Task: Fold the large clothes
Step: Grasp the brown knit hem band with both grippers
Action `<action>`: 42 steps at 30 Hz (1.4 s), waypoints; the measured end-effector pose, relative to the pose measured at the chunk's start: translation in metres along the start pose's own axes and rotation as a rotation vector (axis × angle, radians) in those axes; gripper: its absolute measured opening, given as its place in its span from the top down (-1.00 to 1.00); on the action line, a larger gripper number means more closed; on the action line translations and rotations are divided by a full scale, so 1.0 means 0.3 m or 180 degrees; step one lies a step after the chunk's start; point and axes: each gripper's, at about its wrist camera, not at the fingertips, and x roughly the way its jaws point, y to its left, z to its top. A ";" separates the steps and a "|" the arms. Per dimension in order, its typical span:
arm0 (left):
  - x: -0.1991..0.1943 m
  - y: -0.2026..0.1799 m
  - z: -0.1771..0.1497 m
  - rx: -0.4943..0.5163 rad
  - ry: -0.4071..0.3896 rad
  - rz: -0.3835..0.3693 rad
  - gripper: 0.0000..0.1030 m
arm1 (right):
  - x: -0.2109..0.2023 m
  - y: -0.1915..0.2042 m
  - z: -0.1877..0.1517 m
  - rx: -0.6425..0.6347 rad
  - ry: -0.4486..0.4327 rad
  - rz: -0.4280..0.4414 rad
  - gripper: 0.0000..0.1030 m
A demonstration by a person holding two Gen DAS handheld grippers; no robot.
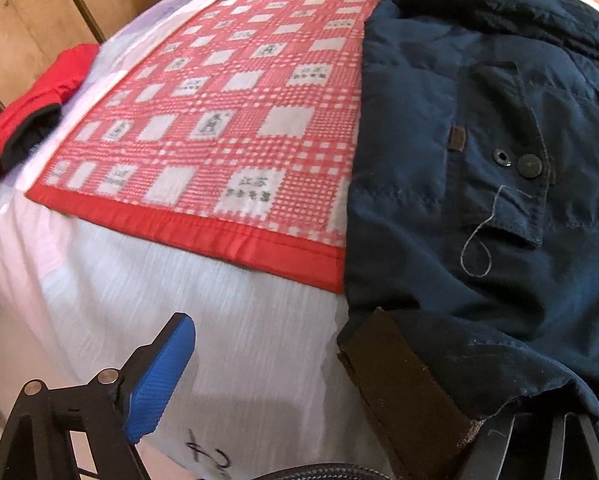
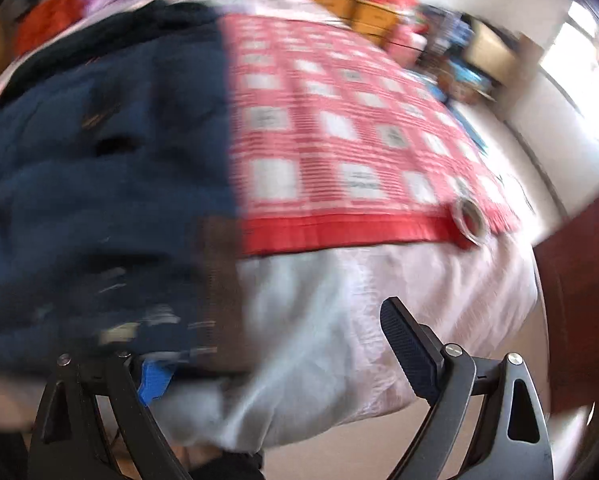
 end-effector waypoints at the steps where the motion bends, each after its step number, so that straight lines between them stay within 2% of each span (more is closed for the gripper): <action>1: 0.002 0.001 -0.004 -0.0028 0.0006 -0.0005 -0.67 | 0.007 -0.020 -0.009 0.0169 0.0026 0.0075 -0.83; 2: 0.004 0.000 -0.008 -0.0047 0.0007 -0.0026 -0.61 | 0.012 -0.015 -0.013 0.0184 0.0051 0.0082 -0.75; 3: 0.005 -0.006 -0.013 -0.0049 0.0012 -0.0066 -0.46 | 0.013 0.006 -0.015 0.0143 0.0058 0.0104 -0.64; 4: 0.007 -0.020 -0.018 -0.0009 0.0015 -0.0098 -0.26 | 0.010 0.039 -0.015 0.0048 0.0035 0.0168 -0.28; 5: 0.006 -0.043 -0.025 0.0073 0.0006 -0.0149 -0.12 | 0.009 0.078 -0.010 -0.0061 0.0017 0.0218 0.16; 7: 0.008 -0.075 -0.030 0.0183 0.0002 -0.0249 0.35 | 0.013 0.141 0.003 -0.0220 -0.0035 0.0307 0.46; 11: 0.033 -0.103 -0.028 0.0305 -0.0011 -0.0372 0.42 | 0.066 0.100 0.028 0.0004 0.0015 0.0475 0.45; 13: 0.042 -0.104 -0.025 0.0367 -0.0029 -0.0410 0.42 | 0.073 0.097 0.033 -0.0030 0.0045 0.0519 0.45; 15: 0.047 -0.076 -0.035 0.0308 -0.0010 -0.0403 0.43 | 0.064 0.086 0.034 -0.0037 0.0041 0.0529 0.49; 18: 0.051 -0.036 -0.063 0.0219 0.0096 -0.0394 0.61 | 0.051 0.054 0.025 0.0077 0.0104 0.0590 0.59; 21: -0.002 -0.023 -0.073 0.0265 0.0072 -0.0406 0.66 | 0.020 0.055 0.044 0.0012 0.0127 0.0601 0.61; 29: -0.124 0.053 -0.009 0.0265 0.0024 -0.0526 0.69 | -0.114 0.054 0.082 -0.0285 0.0164 0.0663 0.65; 42: -0.345 0.120 0.140 0.0186 0.0020 -0.0596 0.73 | -0.408 0.040 0.276 -0.0592 0.0150 0.0705 0.73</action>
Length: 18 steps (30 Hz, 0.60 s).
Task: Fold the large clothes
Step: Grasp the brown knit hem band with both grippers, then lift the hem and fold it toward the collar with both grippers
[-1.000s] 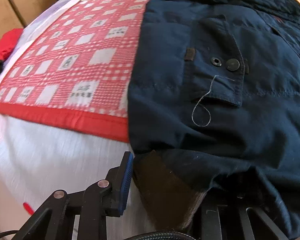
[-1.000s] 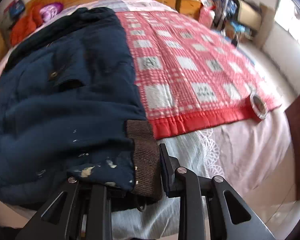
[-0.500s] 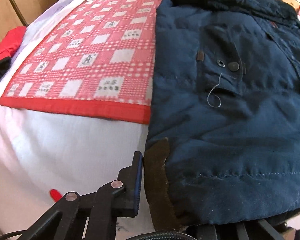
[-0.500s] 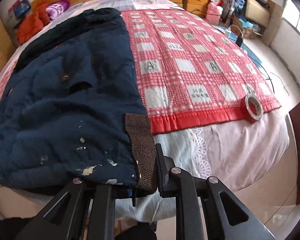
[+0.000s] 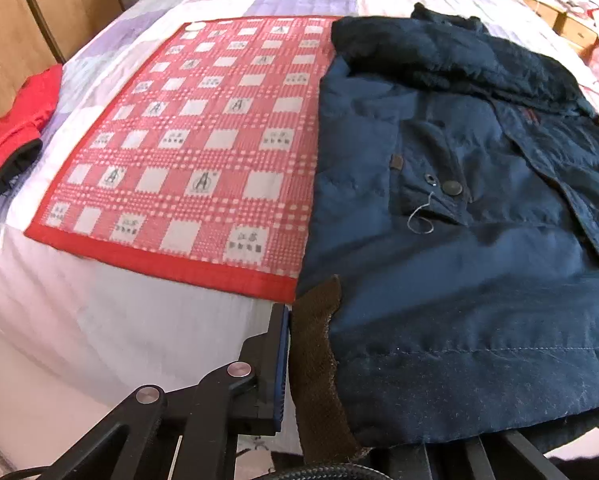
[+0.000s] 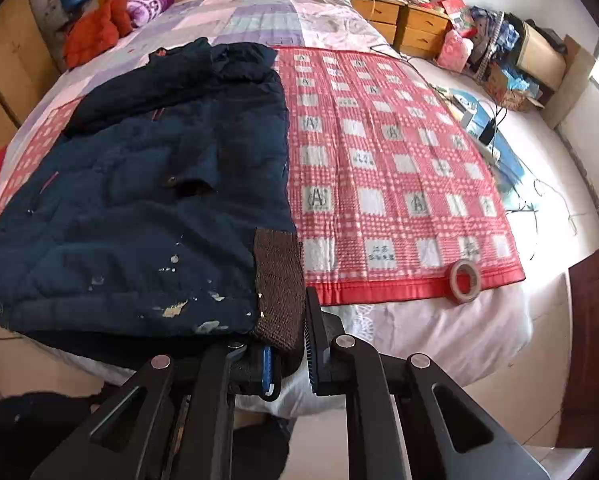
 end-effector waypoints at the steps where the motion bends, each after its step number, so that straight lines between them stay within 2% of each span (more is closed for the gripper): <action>1: -0.013 0.003 0.003 0.0002 0.0010 0.0002 0.73 | -0.022 0.001 0.004 -0.0004 0.0008 -0.0007 0.73; 4: -0.047 0.024 0.006 -0.0066 0.0102 -0.0036 0.73 | -0.084 0.010 0.008 -0.0007 0.0055 -0.0001 0.73; 6: -0.083 0.021 0.016 0.0036 0.0144 -0.0042 0.73 | -0.119 0.014 0.009 -0.0033 0.0085 -0.0009 0.74; 10: -0.136 0.023 0.099 0.0125 0.0168 -0.0089 0.73 | -0.206 0.018 0.050 -0.0052 0.0059 -0.0031 0.74; 13: -0.166 0.008 0.205 0.0229 0.0083 -0.0099 0.74 | -0.264 0.037 0.157 -0.0148 -0.0079 -0.0064 0.74; 18: -0.184 0.006 0.506 0.0246 -0.0089 -0.0180 0.74 | -0.333 0.063 0.438 -0.0337 -0.0389 -0.0048 0.74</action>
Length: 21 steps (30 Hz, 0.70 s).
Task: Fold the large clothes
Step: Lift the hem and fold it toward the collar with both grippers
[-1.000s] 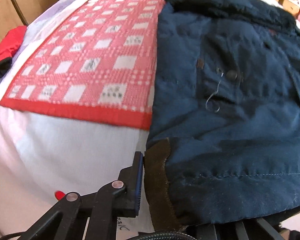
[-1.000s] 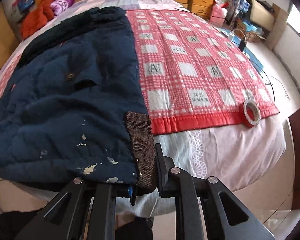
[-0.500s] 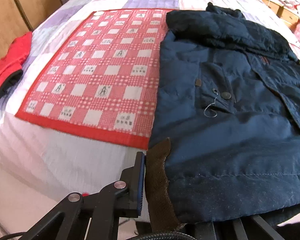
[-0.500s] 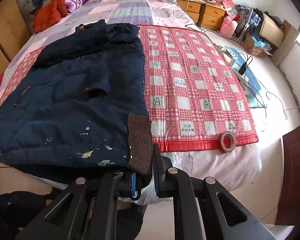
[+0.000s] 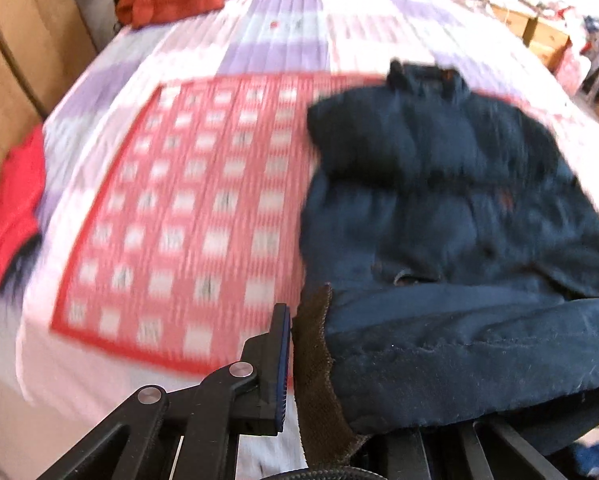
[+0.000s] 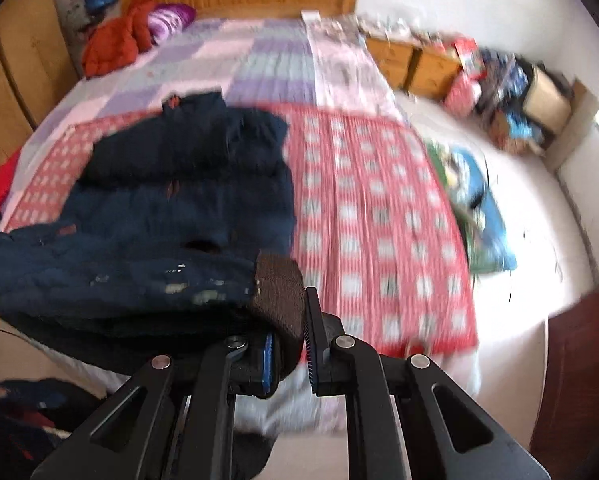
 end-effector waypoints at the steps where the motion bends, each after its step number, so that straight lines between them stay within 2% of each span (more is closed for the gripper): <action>1: 0.008 0.005 0.090 0.0027 -0.0031 -0.0016 0.74 | -0.001 -0.007 0.085 -0.0031 -0.0095 0.0027 0.74; 7: 0.118 -0.007 0.511 0.0125 0.0005 -0.0125 0.74 | 0.114 -0.035 0.504 -0.0199 -0.0249 0.0081 0.73; 10: 0.248 -0.024 0.717 0.0241 0.0081 -0.0098 0.74 | 0.244 -0.050 0.727 -0.0204 -0.0260 0.0079 0.73; 14: 0.507 -0.052 0.964 0.0333 0.0263 -0.0052 0.74 | 0.478 -0.063 0.957 -0.0217 -0.0176 0.0008 0.73; 17: 0.708 -0.074 1.067 0.0307 0.0379 -0.0012 0.74 | 0.693 -0.076 1.065 -0.0199 -0.0066 -0.0066 0.73; 21: 0.949 -0.108 1.120 0.0282 0.0478 0.0034 0.75 | 0.992 -0.087 1.131 -0.0174 0.0138 -0.0185 0.73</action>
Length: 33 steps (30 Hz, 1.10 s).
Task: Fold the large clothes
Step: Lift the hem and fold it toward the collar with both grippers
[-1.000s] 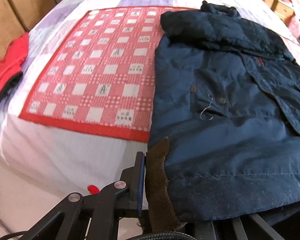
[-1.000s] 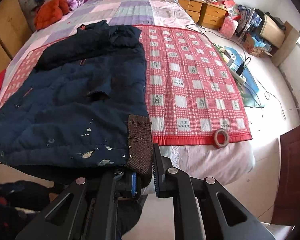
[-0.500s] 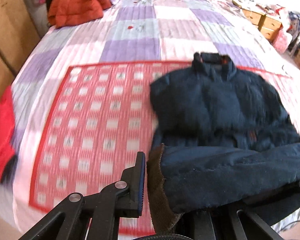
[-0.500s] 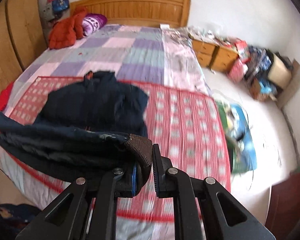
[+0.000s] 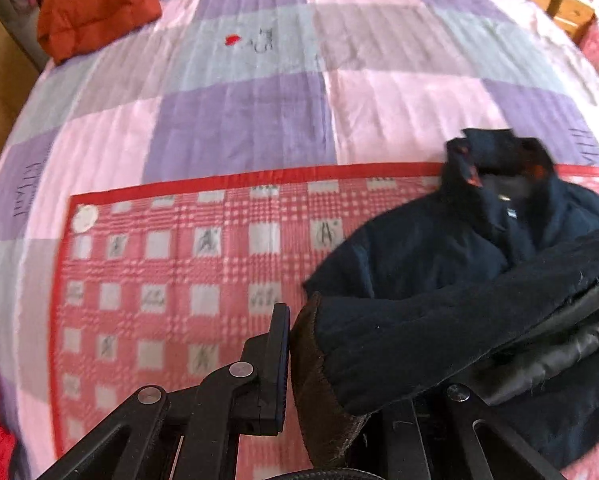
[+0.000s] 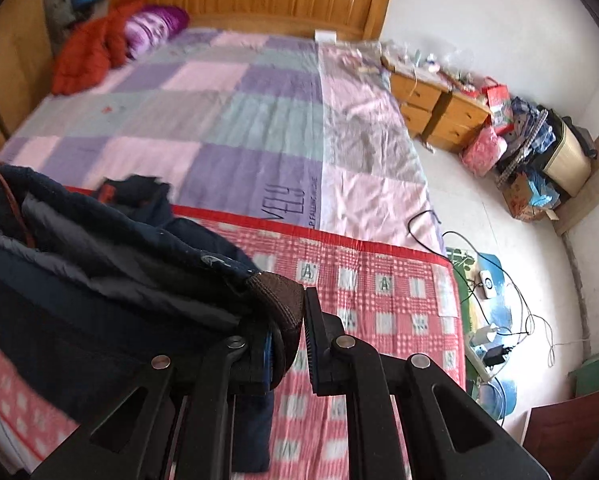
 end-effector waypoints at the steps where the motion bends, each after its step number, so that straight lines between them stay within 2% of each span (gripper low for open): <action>1: 0.060 -0.009 0.015 -0.0013 0.0041 0.0002 0.75 | 0.074 -0.001 0.011 0.0034 0.0054 -0.0017 0.73; 5: 0.286 -0.044 0.050 -0.0015 0.0142 0.0001 0.74 | 0.318 0.006 0.009 0.0062 0.0198 -0.0096 0.73; 9: 0.426 -0.072 0.063 -0.0024 0.0219 -0.0028 0.74 | 0.500 0.015 -0.005 0.0109 0.0325 -0.0126 0.73; 13: 0.533 -0.090 0.058 -0.0099 0.0262 -0.0068 0.70 | 0.626 0.027 -0.011 0.0177 0.0408 -0.0146 0.72; 19: 0.587 -0.081 0.052 -0.0213 0.0289 -0.0246 0.66 | 0.728 0.044 -0.027 0.0286 0.0482 -0.0177 0.69; 21: 0.558 -0.055 0.055 -0.0292 0.0210 -0.0437 0.65 | 0.737 0.040 -0.023 0.0327 0.0483 -0.0156 0.64; 23: 0.529 -0.019 0.062 -0.0348 0.0221 -0.0737 0.62 | 0.737 0.039 -0.012 0.0312 0.0496 -0.0158 0.59; 24: 0.521 -0.001 0.067 -0.0377 0.0283 -0.0890 0.53 | 0.729 0.040 -0.003 0.0228 0.0484 -0.0220 0.44; 25: 0.512 0.011 0.073 -0.0384 0.0317 -0.0960 0.47 | 0.719 0.042 0.006 0.0113 0.0467 -0.0316 0.15; 26: 0.482 0.032 0.086 -0.0378 0.0296 -0.1056 0.43 | 0.700 0.042 0.012 0.0016 0.0442 -0.0387 -0.02; 28: 0.443 0.061 0.105 -0.0481 0.0310 -0.1265 0.34 | 0.649 0.034 0.025 -0.0102 0.0337 -0.0375 -0.39; 30: 0.427 0.078 0.116 -0.0582 0.0412 -0.1485 0.26 | 0.587 -0.020 0.049 0.0130 0.0209 0.0081 -0.56; 31: 0.427 0.085 0.122 -0.0657 0.0525 -0.1576 0.14 | 0.566 -0.048 0.055 0.0289 0.0176 0.0264 -0.66; 32: 0.433 0.090 0.121 -0.0755 0.0647 -0.1532 0.09 | 0.547 -0.090 0.061 0.0557 0.0161 0.0502 -0.68; 33: 0.437 0.094 0.122 -0.0836 0.0696 -0.1375 -0.02 | 0.533 -0.117 0.064 0.0746 0.0165 0.0604 -0.68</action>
